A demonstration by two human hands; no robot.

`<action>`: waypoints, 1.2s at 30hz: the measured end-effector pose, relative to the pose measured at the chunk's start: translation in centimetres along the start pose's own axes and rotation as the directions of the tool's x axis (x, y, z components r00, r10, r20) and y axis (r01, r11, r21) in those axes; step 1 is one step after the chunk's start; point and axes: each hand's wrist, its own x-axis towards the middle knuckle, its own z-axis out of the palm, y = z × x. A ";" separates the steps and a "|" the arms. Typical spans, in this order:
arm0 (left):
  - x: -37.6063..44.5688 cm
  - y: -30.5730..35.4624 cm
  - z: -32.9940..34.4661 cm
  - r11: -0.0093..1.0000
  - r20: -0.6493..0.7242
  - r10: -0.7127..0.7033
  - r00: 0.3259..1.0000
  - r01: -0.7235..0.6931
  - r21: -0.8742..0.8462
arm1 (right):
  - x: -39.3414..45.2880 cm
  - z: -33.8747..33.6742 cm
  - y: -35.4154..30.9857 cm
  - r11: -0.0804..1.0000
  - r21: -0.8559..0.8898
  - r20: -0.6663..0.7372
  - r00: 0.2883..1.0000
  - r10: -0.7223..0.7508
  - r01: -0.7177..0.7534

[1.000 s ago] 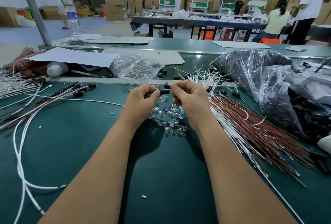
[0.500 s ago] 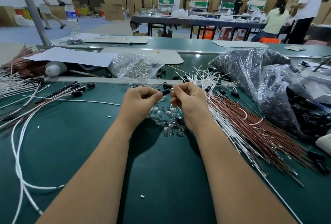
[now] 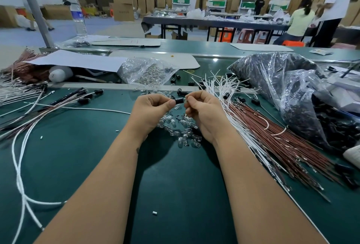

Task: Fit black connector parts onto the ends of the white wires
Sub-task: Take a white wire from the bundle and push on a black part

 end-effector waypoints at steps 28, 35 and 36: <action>0.0 -0.4 0.3 0.981 0.009 0.103 0.995 -0.103 0.163 | -0.3 1.7 0.3 0.903 -0.394 -0.019 0.980 -0.197 0.174; 0.2 -0.3 0.1 0.954 -0.026 0.137 0.990 -0.125 0.274 | -0.2 1.5 0.2 0.941 -0.279 -0.096 0.970 -0.224 0.189; 0.1 -0.2 0.1 0.950 -0.027 0.140 0.990 -0.127 0.287 | -0.2 1.6 0.3 0.949 -0.255 -0.091 0.973 -0.211 0.182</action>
